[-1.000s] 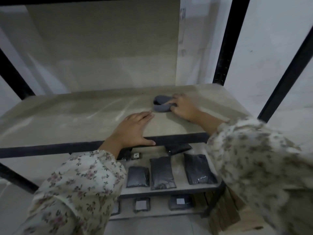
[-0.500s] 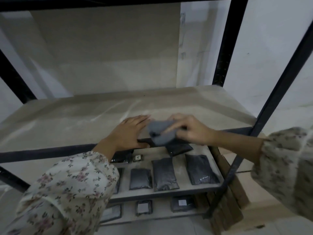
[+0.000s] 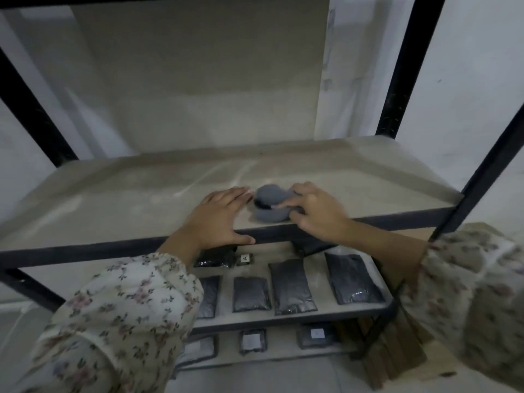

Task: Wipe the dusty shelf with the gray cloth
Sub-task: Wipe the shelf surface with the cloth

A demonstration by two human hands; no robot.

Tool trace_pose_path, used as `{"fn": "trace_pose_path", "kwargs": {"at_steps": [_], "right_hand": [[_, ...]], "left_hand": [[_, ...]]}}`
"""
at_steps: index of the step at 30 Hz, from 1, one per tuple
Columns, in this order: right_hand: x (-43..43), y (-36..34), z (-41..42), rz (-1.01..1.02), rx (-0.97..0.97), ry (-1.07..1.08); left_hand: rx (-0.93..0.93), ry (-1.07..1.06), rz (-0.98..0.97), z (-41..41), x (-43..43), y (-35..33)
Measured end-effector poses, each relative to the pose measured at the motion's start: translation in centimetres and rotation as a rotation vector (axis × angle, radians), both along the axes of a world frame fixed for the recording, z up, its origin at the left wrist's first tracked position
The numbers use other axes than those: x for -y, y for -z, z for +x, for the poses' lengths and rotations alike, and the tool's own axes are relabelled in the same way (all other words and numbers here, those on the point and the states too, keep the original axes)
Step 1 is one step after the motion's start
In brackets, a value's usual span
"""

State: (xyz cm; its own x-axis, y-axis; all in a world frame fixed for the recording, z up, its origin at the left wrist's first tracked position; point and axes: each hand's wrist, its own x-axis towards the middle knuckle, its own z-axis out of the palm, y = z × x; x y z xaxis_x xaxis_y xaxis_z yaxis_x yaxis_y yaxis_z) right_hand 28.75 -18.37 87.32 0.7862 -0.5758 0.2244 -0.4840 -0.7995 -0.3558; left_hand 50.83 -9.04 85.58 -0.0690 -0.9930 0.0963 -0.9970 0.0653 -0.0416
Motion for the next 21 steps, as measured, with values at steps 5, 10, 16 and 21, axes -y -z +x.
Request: {"fn": "trace_pose_path", "kwargs": {"at_steps": [5, 10, 16, 21], "right_hand": [[2.9, -3.0, 1.7, 0.316, 0.22, 0.073], [14.0, -2.5, 7.0, 0.104, -0.118, 0.306], [11.5, -1.2, 9.1, 0.001, -0.126, 0.203], [9.5, -2.2, 7.3, 0.255, -0.06, -0.096]], "left_hand": [[-0.004, -0.002, 0.003, 0.0, 0.0, 0.0], [0.001, -0.014, 0.01, 0.3, 0.0, 0.4], [-0.003, -0.023, 0.01, 0.2, 0.2, 0.4], [-0.035, -0.01, 0.039, 0.1, 0.2, -0.2]]}}
